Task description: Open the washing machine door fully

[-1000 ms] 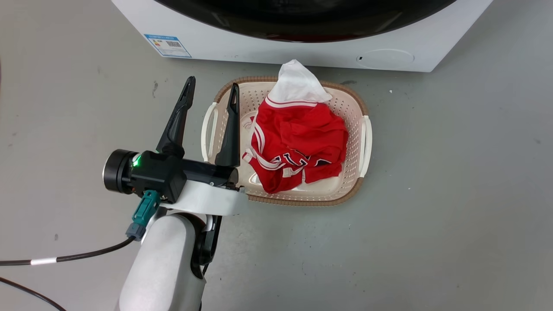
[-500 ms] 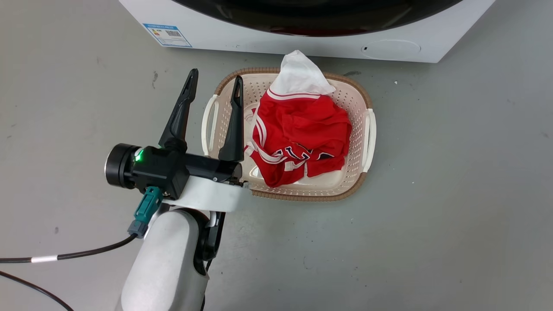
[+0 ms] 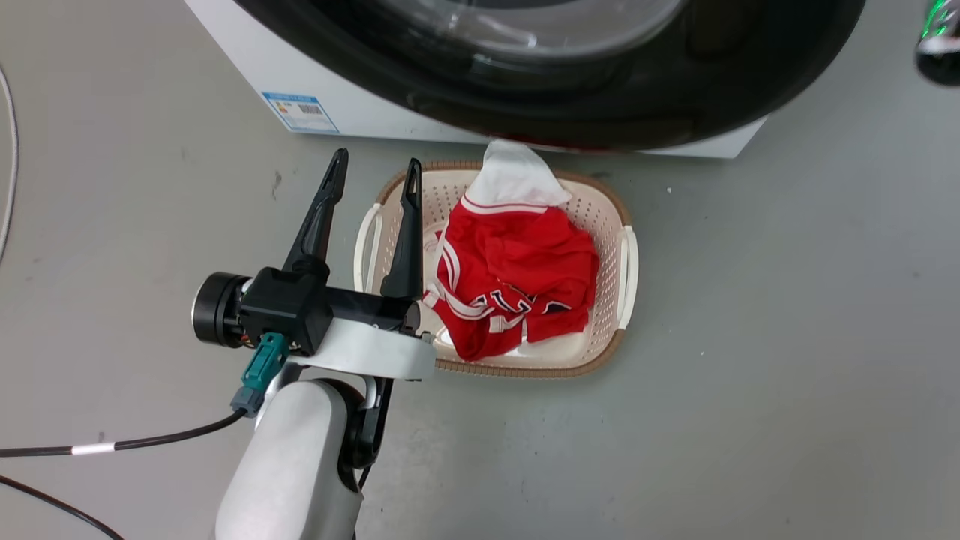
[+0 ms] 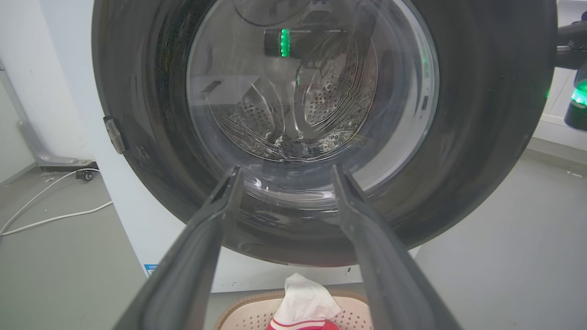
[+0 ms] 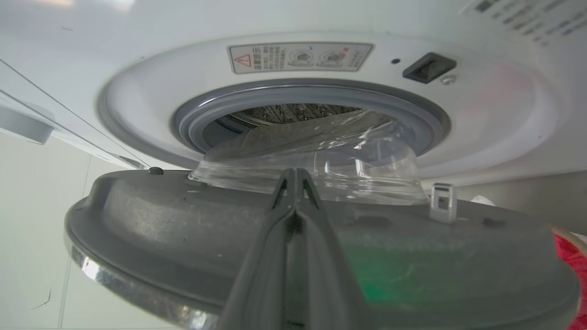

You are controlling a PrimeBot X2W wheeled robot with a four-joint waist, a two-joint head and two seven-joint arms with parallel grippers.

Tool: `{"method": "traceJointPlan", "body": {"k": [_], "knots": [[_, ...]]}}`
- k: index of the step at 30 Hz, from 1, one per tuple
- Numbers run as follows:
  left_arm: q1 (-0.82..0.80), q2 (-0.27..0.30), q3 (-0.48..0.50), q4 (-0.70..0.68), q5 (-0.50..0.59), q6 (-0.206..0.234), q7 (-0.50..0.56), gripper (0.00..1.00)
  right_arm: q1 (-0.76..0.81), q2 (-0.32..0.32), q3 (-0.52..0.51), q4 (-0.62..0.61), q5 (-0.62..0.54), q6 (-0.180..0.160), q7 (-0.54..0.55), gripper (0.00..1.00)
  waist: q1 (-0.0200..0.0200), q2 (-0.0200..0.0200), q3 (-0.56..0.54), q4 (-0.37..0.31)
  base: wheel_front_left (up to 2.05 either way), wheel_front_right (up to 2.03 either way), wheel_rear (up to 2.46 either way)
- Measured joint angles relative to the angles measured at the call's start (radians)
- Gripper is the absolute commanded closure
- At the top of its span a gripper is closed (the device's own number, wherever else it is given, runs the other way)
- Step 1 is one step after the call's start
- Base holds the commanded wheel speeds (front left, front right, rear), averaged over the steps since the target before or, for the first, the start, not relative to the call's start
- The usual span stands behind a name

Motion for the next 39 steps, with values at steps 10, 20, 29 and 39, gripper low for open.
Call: {"method": "traceJointPlan", "body": {"k": [10,20,29,39], "knots": [[0.05,0.0,0.004,0.038,0.003,-0.017,0.0,0.0,0.18,0.038,0.022,-0.088,0.027,0.0,0.043,1.0,0.0,0.0,-0.108,-0.01,0.0,0.0,0.0],[0.119,0.0,0.029,0.076,0.02,-0.044,0.0,0.0,0.351,0.095,0.063,-0.199,0.063,0.0,0.059,1.0,-0.0001,0.0,-0.21,-0.02,0.0,0.0,0.0],[0.141,0.0,0.031,0.094,0.026,-0.053,0.0,0.0,0.454,0.137,0.119,-0.313,0.096,0.0,0.047,1.0,-0.0002,0.0,-0.261,-0.024,0.0,0.0,0.0],[0.155,0.0,0.026,0.103,0.022,-0.052,0.0,0.0,0.53,0.174,0.201,-0.429,0.141,0.0,0.007,1.0,-0.0001,0.0,-0.287,-0.025,0.0,0.0,0.0]]}}
